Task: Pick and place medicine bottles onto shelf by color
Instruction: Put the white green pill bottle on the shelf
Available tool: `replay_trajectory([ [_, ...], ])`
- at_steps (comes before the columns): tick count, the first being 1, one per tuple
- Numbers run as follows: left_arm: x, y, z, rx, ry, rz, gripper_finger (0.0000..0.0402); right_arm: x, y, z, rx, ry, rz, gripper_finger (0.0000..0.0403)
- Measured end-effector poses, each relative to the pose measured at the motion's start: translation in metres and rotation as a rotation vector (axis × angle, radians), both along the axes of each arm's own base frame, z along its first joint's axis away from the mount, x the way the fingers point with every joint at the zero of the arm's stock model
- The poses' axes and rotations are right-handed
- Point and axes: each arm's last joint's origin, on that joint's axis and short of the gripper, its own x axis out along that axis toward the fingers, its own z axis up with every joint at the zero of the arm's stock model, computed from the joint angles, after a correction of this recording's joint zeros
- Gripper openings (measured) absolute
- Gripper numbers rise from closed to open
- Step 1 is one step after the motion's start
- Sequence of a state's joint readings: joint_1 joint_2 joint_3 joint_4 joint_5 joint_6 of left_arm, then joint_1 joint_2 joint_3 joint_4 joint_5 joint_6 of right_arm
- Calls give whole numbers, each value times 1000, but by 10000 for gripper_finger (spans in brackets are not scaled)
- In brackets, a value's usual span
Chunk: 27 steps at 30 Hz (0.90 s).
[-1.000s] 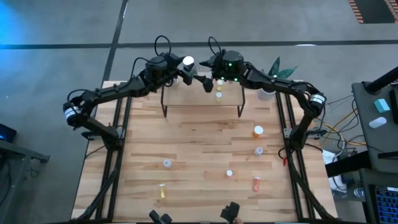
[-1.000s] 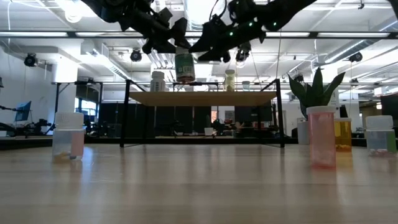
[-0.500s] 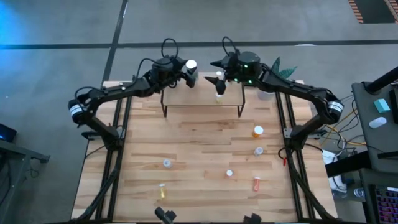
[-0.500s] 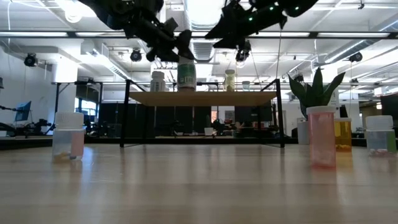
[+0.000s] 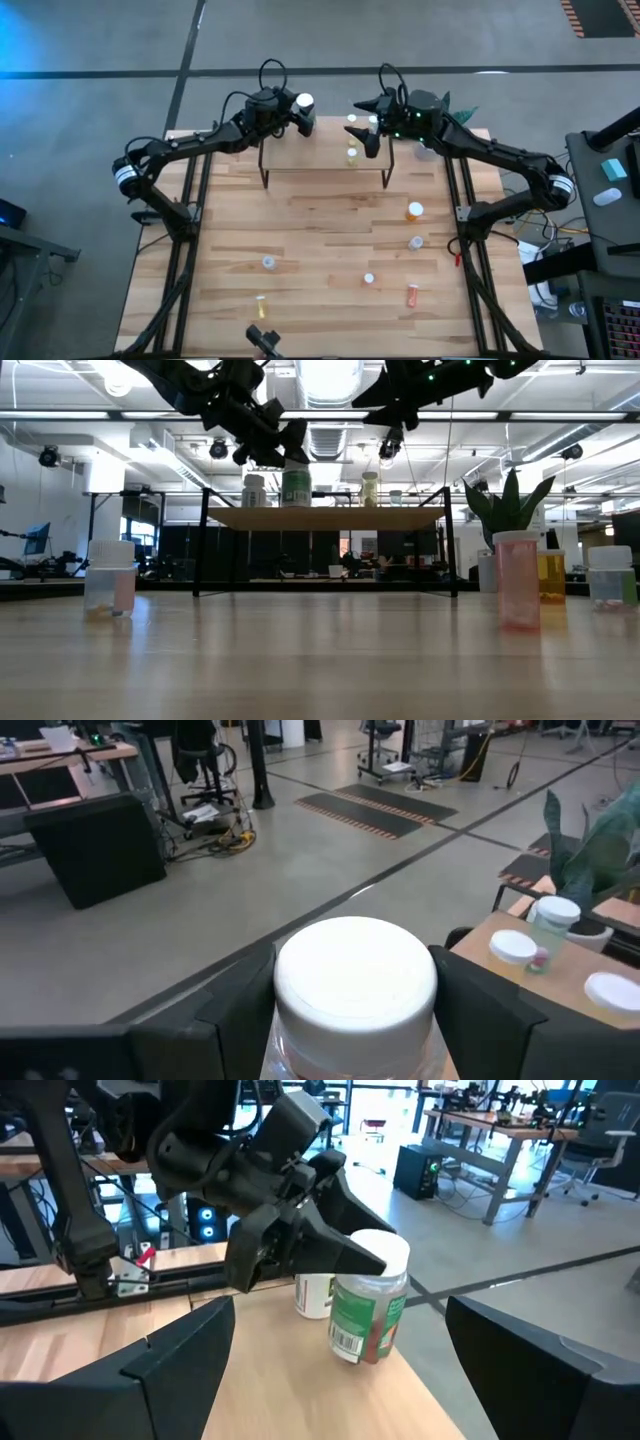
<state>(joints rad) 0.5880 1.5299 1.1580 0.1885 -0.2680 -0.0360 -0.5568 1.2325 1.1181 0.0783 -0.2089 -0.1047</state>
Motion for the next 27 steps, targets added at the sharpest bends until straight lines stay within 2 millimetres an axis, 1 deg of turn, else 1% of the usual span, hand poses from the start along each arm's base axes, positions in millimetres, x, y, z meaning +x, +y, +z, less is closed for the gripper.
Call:
replay_trajectory([
  [5, -1, 0, -5, -21, 34, 2, 217, -2, 1, -5, 1, -15, -2, 352],
  [17, -2, 0, -8, -30, 73, 8, 219, -2, 1, -3, 9, -27, -3, 352],
  [27, -3, -1, -9, -36, 81, 8, 280, -3, 2, -2, 17, -35, -5, 352],
])
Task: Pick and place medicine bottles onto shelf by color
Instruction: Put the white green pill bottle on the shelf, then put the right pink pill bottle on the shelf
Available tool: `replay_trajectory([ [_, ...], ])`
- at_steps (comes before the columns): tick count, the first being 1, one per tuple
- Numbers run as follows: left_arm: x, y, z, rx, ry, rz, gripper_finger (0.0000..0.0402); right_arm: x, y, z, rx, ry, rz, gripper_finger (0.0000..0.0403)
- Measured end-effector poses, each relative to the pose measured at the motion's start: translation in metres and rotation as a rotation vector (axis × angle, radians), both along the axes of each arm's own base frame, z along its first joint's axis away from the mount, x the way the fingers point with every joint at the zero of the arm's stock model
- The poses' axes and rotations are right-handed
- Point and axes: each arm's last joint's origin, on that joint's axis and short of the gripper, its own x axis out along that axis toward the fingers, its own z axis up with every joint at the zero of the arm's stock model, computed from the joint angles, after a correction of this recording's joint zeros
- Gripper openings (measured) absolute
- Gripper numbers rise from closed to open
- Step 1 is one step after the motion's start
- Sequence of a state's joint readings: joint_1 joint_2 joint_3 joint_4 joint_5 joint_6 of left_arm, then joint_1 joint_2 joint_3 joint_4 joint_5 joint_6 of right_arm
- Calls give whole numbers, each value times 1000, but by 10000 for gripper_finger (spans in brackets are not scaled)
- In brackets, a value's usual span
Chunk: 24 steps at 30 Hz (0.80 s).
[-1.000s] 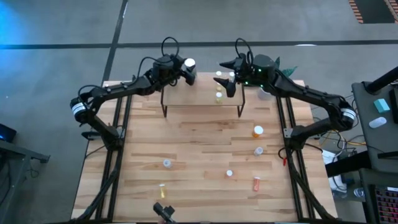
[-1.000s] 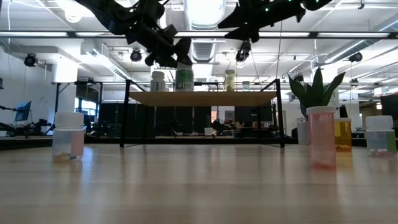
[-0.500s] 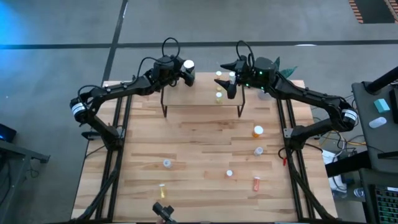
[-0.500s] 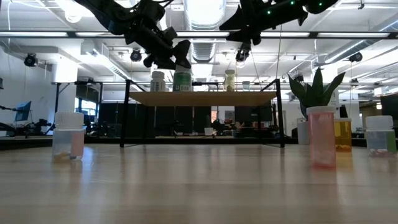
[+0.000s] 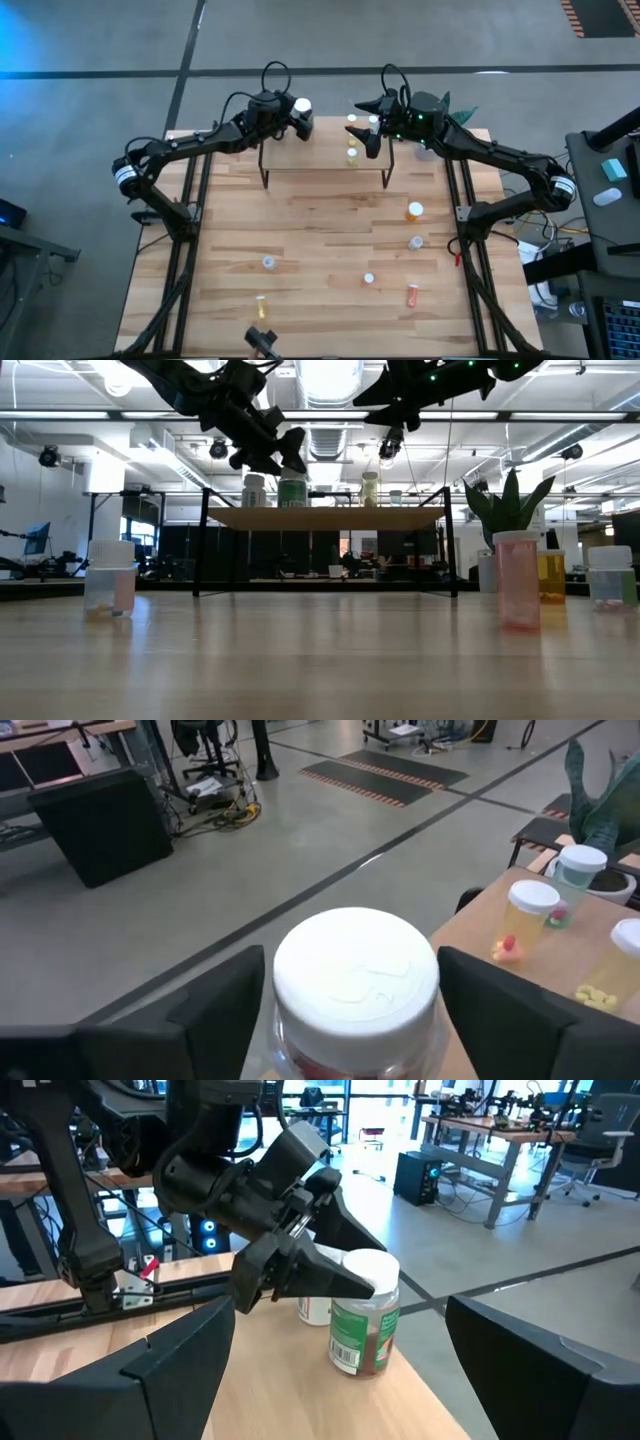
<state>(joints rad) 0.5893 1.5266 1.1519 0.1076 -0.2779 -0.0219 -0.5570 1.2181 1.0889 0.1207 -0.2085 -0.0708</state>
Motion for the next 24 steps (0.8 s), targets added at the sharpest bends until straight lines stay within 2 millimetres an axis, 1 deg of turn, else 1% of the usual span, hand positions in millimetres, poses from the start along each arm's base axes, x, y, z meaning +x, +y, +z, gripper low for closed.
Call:
replay_trajectory([
  [6, -7, -9, 13, 14, -22, -11, 288, -6, 4, 7, -11, -17, 0, 352],
  [11, -14, -25, 29, 25, -41, -44, 288, -19, 12, 19, -25, -31, 1, 352],
  [16, -21, -50, 48, 40, -65, -137, 289, -34, 23, 23, -7, 30, 43, 352],
  [19, -28, -69, 56, 38, -36, -237, 288, -41, 29, 17, 54, 101, 113, 352],
  [22, -36, -90, 62, 39, -9, -312, 288, -50, 36, 12, 114, 177, 136, 352],
  [24, -44, -103, 63, 47, -21, -351, 288, -55, 41, 11, 131, 210, 144, 352],
])
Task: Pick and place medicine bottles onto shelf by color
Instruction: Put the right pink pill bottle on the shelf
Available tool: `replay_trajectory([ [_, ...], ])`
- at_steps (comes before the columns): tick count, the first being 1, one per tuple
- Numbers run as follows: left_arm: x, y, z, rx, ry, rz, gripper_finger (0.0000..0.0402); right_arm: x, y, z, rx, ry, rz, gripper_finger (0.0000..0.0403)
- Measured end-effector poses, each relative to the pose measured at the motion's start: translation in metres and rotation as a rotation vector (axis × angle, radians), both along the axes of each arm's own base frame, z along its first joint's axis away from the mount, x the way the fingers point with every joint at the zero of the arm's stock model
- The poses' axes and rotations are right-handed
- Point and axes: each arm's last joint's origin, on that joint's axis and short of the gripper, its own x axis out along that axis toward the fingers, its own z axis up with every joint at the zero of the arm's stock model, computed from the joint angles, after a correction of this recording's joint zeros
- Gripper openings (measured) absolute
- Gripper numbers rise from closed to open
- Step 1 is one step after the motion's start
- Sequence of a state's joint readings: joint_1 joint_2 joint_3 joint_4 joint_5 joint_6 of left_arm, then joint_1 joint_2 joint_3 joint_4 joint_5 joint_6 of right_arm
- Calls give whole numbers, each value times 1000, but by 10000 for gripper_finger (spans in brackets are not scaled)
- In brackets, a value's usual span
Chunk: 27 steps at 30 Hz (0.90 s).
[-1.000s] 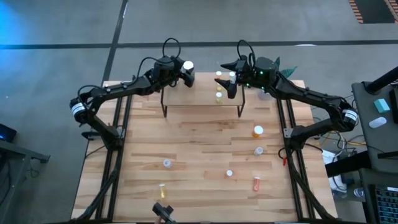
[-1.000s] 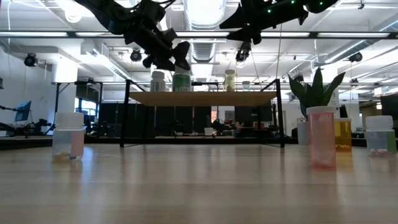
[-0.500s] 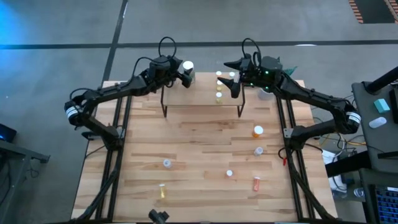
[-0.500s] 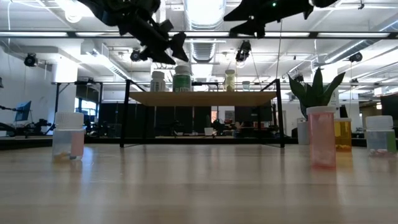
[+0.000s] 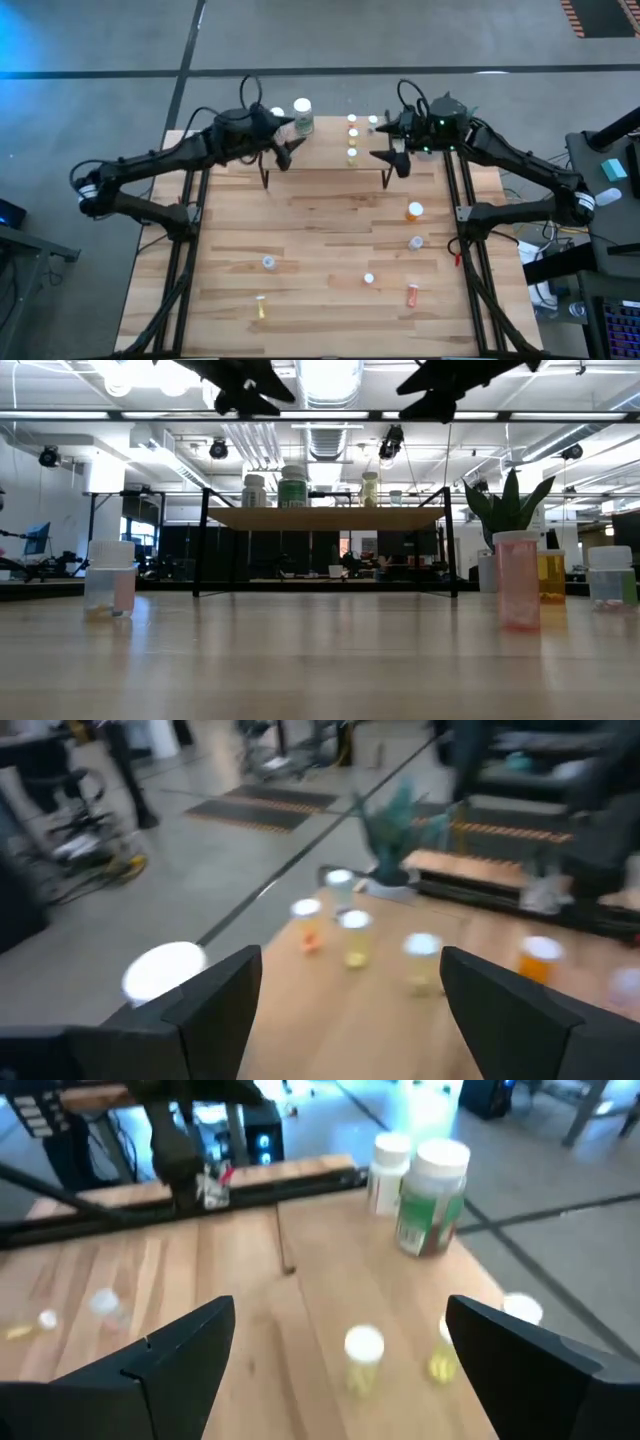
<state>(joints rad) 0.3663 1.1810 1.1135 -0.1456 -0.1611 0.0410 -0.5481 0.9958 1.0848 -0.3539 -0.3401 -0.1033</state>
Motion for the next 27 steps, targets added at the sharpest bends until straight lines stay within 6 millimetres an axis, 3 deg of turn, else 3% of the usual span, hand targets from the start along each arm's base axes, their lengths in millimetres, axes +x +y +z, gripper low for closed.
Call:
replay_trajectory([
  [3, -12, -19, -7, 21, -75, -69, 288, -4, 8, -4, 10, 21, 20, 352],
  [7, -28, -37, -32, 19, -197, -134, 288, -6, 19, -12, 6, 22, 61, 352],
  [15, -60, -56, -73, 13, -366, -192, 288, -9, 31, -26, -3, -1, 104, 352],
  [27, -67, -61, -87, -37, -393, -253, 288, -8, 32, -29, 33, 9, 122, 352],
])
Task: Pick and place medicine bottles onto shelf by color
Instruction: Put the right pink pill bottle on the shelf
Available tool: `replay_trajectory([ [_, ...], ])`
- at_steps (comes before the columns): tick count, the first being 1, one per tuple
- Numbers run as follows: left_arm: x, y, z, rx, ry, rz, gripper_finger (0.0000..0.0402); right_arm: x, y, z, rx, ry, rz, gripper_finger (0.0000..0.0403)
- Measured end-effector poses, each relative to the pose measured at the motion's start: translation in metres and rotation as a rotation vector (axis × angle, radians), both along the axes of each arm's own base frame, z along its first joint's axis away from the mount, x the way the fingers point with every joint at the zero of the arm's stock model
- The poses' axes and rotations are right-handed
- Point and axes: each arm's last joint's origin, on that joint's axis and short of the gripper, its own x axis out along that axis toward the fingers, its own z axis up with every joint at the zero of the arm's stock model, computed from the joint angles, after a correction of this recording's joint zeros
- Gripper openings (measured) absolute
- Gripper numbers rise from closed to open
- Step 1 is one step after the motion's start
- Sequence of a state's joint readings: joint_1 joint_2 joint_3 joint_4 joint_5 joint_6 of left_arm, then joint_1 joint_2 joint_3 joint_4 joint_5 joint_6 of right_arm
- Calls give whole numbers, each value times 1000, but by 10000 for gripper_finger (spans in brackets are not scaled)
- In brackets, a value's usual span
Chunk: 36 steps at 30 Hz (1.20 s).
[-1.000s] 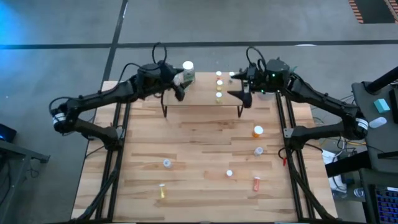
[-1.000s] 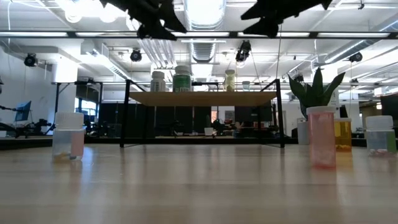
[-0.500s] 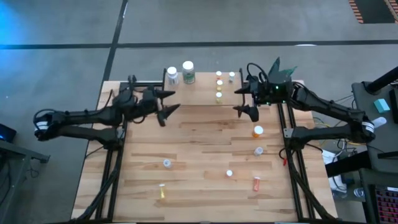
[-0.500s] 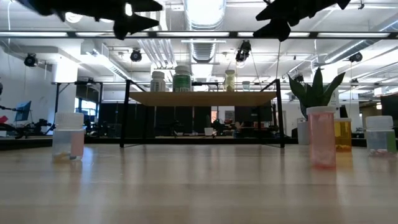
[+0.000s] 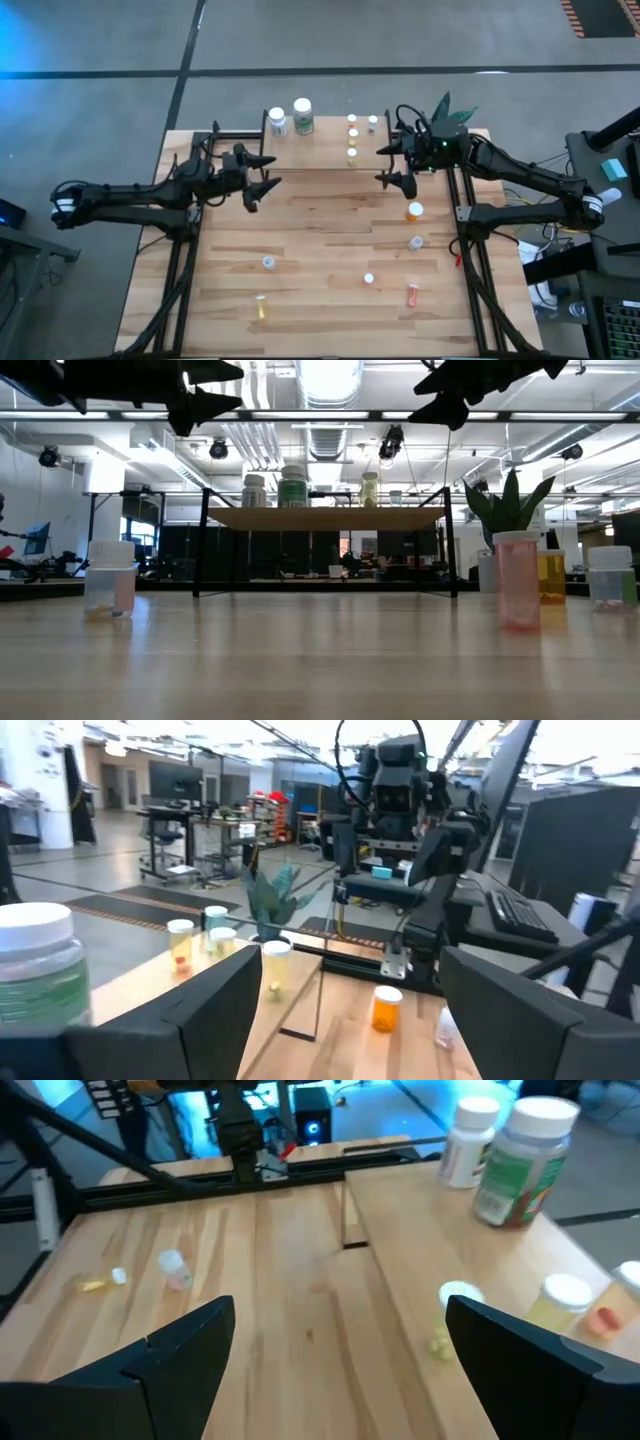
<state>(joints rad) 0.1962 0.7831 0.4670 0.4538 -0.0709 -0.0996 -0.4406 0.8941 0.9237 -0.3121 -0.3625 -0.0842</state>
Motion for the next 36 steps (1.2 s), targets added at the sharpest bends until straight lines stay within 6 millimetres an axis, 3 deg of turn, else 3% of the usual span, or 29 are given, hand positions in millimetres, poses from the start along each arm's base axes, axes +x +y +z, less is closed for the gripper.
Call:
replay_trajectory([
  [6, 7, -2, -7, -22, 33, -63, 288, 1, 9, -5, 21, 62, 1, 352],
  [13, 18, -10, -18, -40, 98, -183, 288, 1, 35, -19, 32, 224, 55, 352],
  [22, 24, -27, -23, -25, 140, -278, 288, 5, 85, -27, 83, 291, 232, 352],
  [31, 30, -33, -19, 16, 74, -306, 288, 1, 137, -34, 45, 321, 162, 352],
  [36, 38, -38, -24, 43, 71, -327, 288, 12, 163, -52, 61, 400, 157, 352],
])
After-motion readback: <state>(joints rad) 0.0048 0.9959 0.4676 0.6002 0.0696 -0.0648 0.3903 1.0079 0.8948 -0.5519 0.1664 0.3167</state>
